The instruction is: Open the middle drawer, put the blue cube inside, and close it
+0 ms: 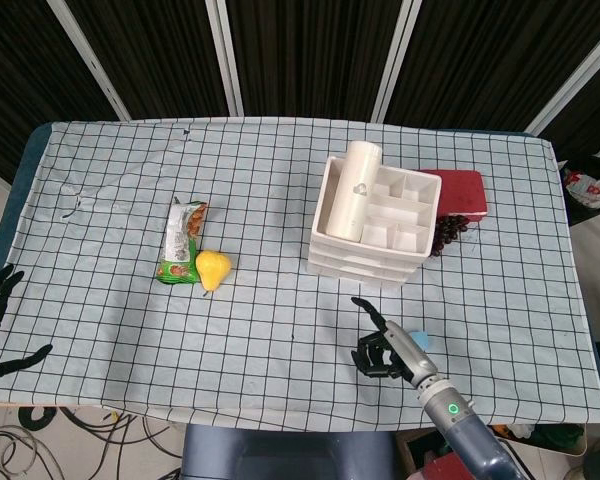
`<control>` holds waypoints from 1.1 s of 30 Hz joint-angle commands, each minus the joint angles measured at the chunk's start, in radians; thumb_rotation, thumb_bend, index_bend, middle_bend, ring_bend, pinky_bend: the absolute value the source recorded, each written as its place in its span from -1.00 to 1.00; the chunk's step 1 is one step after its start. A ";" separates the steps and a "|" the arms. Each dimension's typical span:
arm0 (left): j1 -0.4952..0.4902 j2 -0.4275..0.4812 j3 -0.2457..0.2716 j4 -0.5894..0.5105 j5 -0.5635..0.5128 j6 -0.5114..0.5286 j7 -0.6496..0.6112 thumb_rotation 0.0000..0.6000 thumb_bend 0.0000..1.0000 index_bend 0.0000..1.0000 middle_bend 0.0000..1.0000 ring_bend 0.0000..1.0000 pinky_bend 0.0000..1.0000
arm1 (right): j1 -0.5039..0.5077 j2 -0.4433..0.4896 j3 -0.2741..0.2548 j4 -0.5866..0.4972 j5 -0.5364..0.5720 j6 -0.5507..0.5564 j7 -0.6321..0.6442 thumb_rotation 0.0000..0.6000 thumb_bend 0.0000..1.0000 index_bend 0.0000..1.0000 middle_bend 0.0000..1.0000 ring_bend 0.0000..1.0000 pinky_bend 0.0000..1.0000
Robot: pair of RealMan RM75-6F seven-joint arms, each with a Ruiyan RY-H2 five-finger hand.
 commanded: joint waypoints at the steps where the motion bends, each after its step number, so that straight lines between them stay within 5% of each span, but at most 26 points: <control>1: 0.000 0.001 0.000 0.000 0.001 -0.001 -0.003 1.00 -0.97 -1.00 -1.00 -1.00 -1.00 | 0.061 -0.065 0.058 0.031 0.117 0.017 -0.030 1.00 0.06 -1.00 0.63 0.70 0.53; 15: -0.004 0.002 0.000 0.001 0.000 -0.007 -0.012 1.00 -0.96 -1.00 -1.00 -1.00 -1.00 | 0.169 -0.198 0.164 0.149 0.370 0.049 -0.041 1.00 0.06 -1.00 0.63 0.70 0.53; 33: -0.006 0.011 -0.002 -0.009 -0.010 -0.019 -0.034 1.00 -0.96 -1.00 -1.00 -1.00 -1.00 | 0.154 -0.358 0.215 0.256 0.379 0.148 0.033 1.00 0.07 -0.96 0.63 0.70 0.53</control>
